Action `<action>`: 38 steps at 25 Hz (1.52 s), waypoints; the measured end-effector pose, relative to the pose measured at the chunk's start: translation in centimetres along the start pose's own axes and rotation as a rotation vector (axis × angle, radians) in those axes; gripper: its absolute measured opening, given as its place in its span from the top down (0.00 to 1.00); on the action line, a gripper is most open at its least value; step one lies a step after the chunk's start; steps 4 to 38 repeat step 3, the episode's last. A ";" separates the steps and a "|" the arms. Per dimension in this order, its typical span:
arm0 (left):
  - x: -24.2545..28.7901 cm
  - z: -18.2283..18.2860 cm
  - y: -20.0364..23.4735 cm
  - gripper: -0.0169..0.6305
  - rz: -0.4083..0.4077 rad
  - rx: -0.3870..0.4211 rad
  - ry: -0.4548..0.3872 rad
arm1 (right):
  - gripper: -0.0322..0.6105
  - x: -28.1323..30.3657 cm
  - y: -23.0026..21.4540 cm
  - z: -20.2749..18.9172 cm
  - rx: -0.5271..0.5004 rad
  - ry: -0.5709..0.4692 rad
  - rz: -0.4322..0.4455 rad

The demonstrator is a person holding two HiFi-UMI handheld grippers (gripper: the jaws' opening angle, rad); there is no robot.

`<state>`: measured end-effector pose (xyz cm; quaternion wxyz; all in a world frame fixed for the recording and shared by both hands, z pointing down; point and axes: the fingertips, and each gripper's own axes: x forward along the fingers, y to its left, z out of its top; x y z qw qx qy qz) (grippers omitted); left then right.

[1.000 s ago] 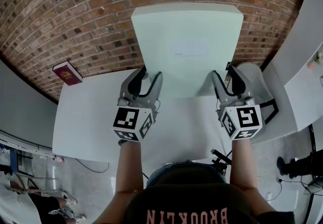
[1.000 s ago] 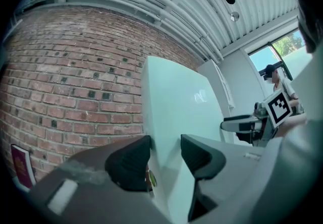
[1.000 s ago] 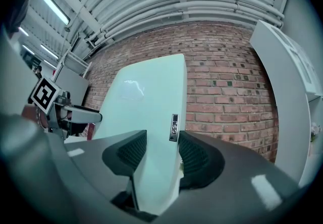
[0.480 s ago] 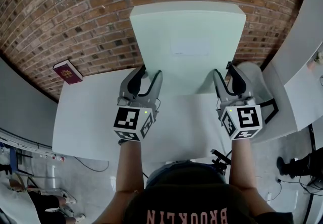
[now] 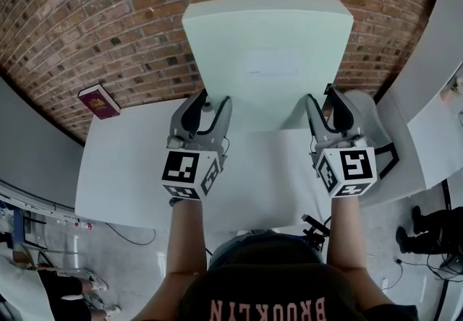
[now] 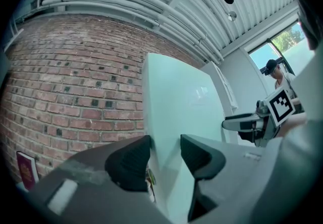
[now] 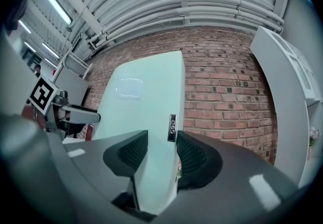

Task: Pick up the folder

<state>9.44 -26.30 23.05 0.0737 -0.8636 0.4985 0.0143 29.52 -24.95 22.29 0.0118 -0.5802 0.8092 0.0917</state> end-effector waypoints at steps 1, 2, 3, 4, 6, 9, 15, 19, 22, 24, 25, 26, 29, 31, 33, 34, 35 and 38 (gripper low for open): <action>-0.1 0.1 0.0 0.68 0.001 0.003 -0.001 | 0.67 -0.1 0.1 0.1 0.000 -0.002 -0.001; -0.1 0.3 0.1 0.68 0.001 0.006 -0.003 | 0.67 -0.1 0.1 0.2 0.001 -0.003 -0.003; -0.2 0.4 0.1 0.68 0.001 0.009 -0.004 | 0.67 -0.2 0.2 0.2 0.002 -0.004 -0.004; -0.2 0.4 0.1 0.68 0.001 0.009 -0.004 | 0.67 -0.2 0.2 0.2 0.002 -0.004 -0.004; -0.2 0.4 0.1 0.68 0.001 0.009 -0.004 | 0.67 -0.2 0.2 0.2 0.002 -0.004 -0.004; -0.2 0.4 0.1 0.68 0.001 0.009 -0.004 | 0.67 -0.2 0.2 0.2 0.002 -0.004 -0.004; -0.2 0.4 0.1 0.68 0.001 0.009 -0.004 | 0.67 -0.2 0.2 0.2 0.002 -0.004 -0.004; -0.2 0.4 0.1 0.68 0.001 0.009 -0.004 | 0.67 -0.2 0.2 0.2 0.002 -0.004 -0.004; -0.2 0.4 0.1 0.68 0.001 0.009 -0.004 | 0.67 -0.2 0.2 0.2 0.002 -0.004 -0.004; -0.2 0.4 0.1 0.68 0.001 0.009 -0.004 | 0.67 -0.2 0.2 0.2 0.002 -0.004 -0.004; -0.2 0.4 0.1 0.68 0.001 0.009 -0.004 | 0.67 -0.2 0.2 0.2 0.002 -0.004 -0.004; -0.2 0.4 0.1 0.68 0.001 0.009 -0.004 | 0.67 -0.2 0.2 0.2 0.002 -0.004 -0.004; -0.2 0.4 0.1 0.68 0.001 0.009 -0.004 | 0.67 -0.2 0.2 0.2 0.002 -0.004 -0.004; -0.2 0.4 0.1 0.68 0.001 0.009 -0.004 | 0.67 -0.2 0.2 0.2 0.002 -0.004 -0.004; -0.2 0.4 0.1 0.68 0.001 0.009 -0.004 | 0.67 -0.2 0.2 0.2 0.002 -0.004 -0.004; -0.2 0.4 0.1 0.68 0.001 0.009 -0.004 | 0.67 -0.2 0.2 0.2 0.002 -0.004 -0.004; -0.2 0.4 0.1 0.68 0.001 0.009 -0.004 | 0.67 -0.2 0.2 0.2 0.002 -0.004 -0.004; -0.2 0.4 0.1 0.68 0.001 0.009 -0.004 | 0.67 -0.2 0.2 0.2 0.002 -0.004 -0.004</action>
